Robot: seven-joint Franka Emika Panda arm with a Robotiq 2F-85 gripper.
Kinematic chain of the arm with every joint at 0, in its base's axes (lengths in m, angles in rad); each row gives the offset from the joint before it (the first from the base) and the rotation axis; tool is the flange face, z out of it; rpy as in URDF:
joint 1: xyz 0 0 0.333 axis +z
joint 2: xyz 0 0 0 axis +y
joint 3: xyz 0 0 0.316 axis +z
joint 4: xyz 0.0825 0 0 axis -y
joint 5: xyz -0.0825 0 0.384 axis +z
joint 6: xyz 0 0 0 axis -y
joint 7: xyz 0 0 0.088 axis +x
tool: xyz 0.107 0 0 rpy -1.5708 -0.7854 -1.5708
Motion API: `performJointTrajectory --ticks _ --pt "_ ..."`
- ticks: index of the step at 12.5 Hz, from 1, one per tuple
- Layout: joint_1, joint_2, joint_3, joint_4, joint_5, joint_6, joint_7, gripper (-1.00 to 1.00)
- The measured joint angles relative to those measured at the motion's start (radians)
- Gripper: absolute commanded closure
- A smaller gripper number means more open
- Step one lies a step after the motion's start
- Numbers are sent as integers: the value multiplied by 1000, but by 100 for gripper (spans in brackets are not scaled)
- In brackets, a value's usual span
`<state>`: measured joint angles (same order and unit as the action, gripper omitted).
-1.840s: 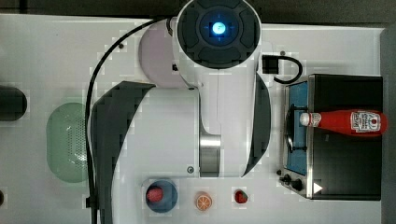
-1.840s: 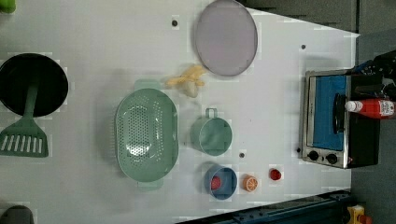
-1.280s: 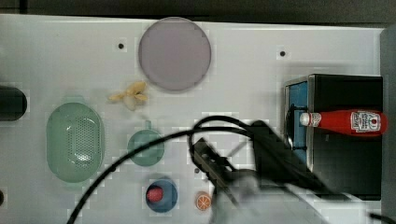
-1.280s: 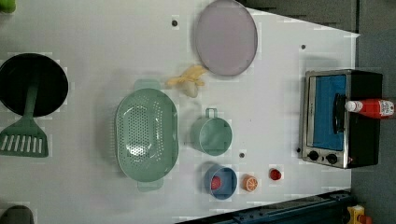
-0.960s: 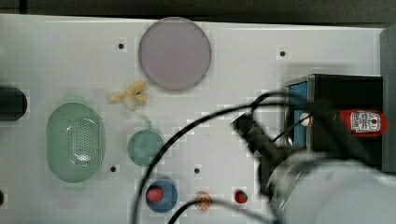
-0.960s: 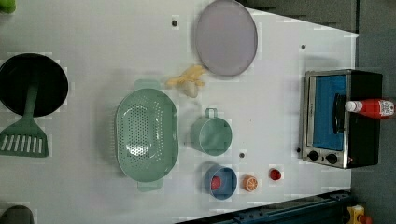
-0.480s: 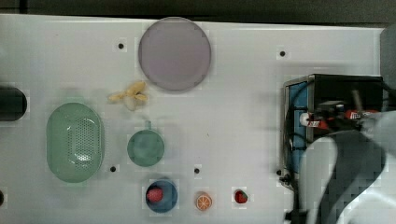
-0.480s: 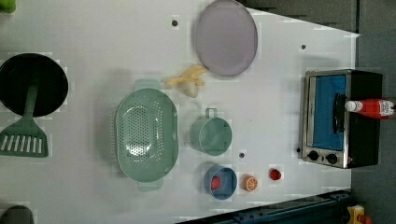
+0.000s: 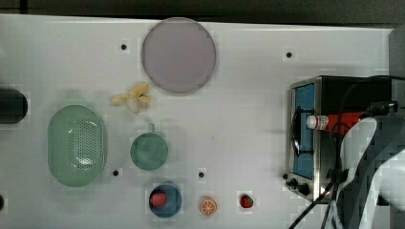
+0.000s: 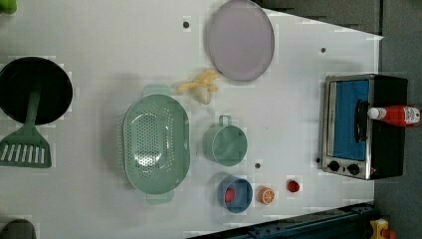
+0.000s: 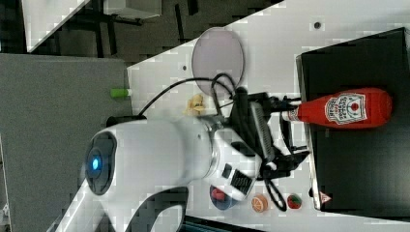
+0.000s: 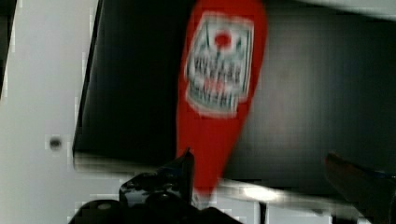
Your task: Pick Ketchup from oven and place it on table.
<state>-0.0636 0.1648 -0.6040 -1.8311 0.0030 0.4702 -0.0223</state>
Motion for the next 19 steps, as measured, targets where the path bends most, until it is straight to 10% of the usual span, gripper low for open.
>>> performJointTrajectory --ticks 6,11,15,19 --pt "-9 182 -61 72 232 132 0 -100" --pt "-25 247 -28 58 241 135 0 -100" --pt "-30 277 -38 44 268 156 0 -27" --pt "-46 293 -41 58 283 176 0 -27"
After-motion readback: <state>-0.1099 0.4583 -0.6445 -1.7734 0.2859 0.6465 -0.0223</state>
